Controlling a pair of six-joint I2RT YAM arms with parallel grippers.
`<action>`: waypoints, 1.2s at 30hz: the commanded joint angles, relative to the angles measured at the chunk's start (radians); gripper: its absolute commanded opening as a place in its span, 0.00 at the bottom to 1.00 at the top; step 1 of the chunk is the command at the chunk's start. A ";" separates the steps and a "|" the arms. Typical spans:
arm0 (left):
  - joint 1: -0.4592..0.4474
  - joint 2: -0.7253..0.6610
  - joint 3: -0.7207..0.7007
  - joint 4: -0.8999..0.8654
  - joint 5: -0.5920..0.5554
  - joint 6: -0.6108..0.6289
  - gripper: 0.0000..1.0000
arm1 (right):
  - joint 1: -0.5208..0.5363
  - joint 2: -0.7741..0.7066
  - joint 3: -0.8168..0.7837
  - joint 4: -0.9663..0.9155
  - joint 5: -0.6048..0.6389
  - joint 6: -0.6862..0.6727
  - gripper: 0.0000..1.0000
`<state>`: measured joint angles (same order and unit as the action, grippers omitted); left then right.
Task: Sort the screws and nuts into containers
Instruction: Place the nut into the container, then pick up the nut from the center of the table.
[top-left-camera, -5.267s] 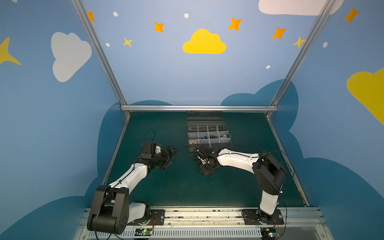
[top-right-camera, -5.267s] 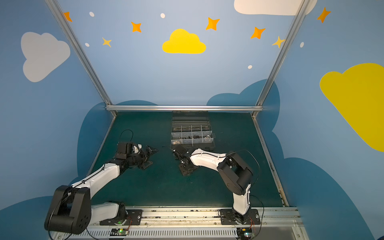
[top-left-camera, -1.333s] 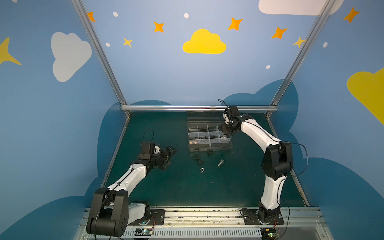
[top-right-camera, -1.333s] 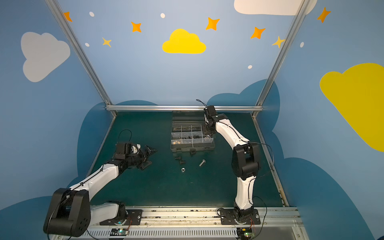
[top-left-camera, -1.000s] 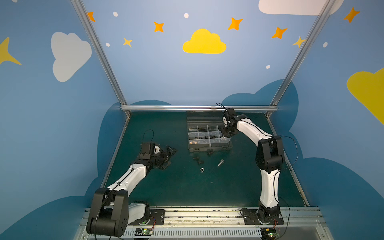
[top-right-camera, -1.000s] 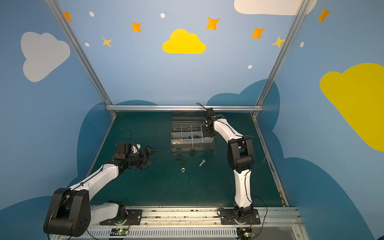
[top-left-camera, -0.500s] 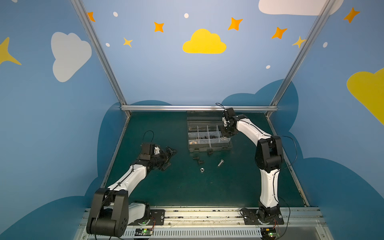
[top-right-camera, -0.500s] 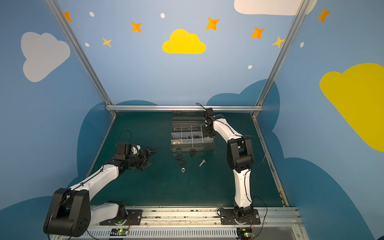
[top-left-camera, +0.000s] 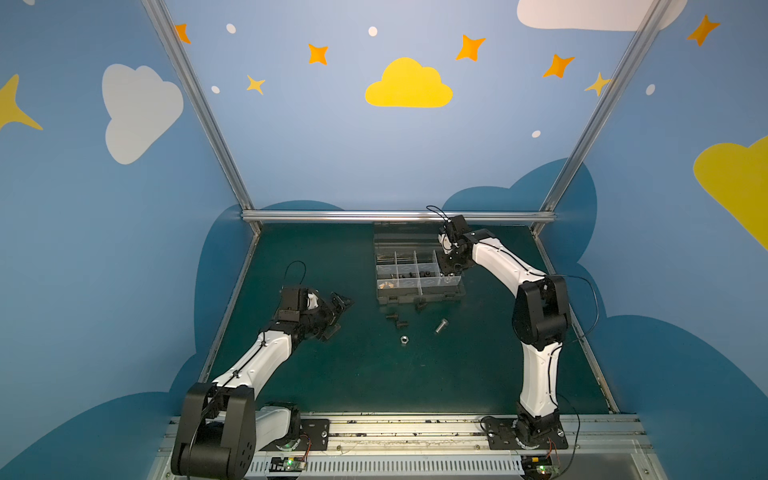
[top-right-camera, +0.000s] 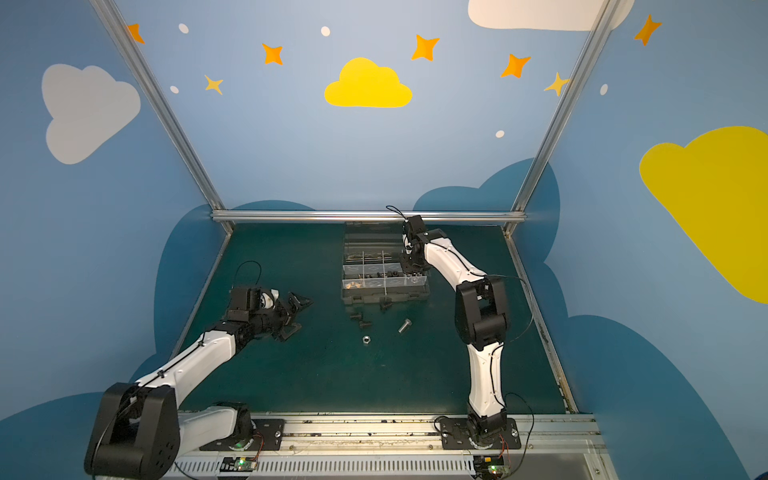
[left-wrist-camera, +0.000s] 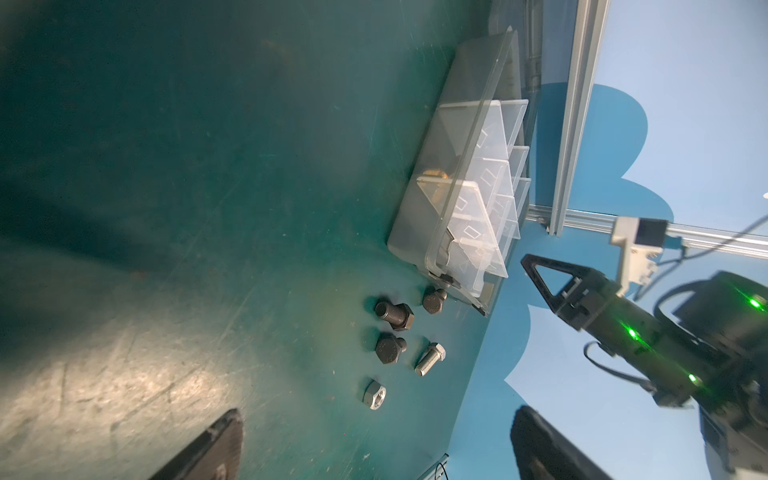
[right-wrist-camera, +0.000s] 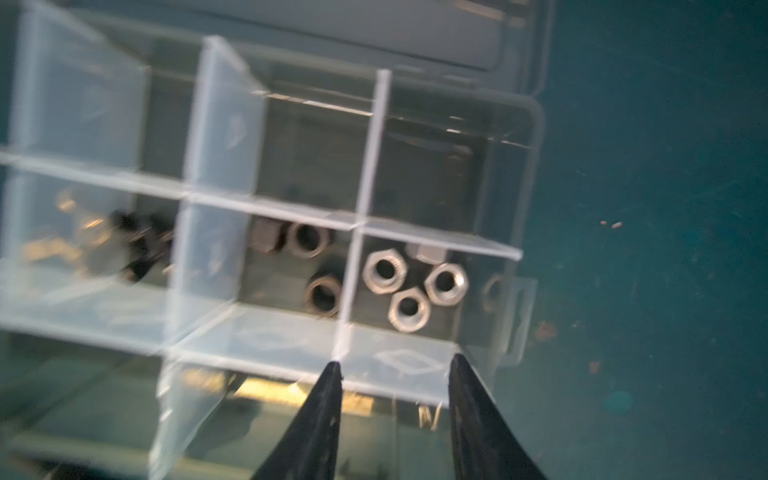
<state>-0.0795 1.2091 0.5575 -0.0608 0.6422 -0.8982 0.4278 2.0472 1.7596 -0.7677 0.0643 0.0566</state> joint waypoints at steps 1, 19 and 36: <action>0.004 -0.007 -0.007 -0.013 -0.009 -0.001 1.00 | 0.045 -0.117 -0.040 0.002 -0.059 -0.047 0.42; 0.016 -0.011 -0.013 -0.019 -0.001 0.008 1.00 | 0.272 -0.348 -0.389 0.018 -0.184 0.060 0.49; 0.028 -0.010 -0.016 -0.026 0.004 0.018 1.00 | 0.464 -0.199 -0.411 0.004 -0.107 0.279 0.54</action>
<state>-0.0582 1.2087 0.5499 -0.0708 0.6422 -0.8963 0.8711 1.8214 1.3060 -0.7315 -0.0917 0.2676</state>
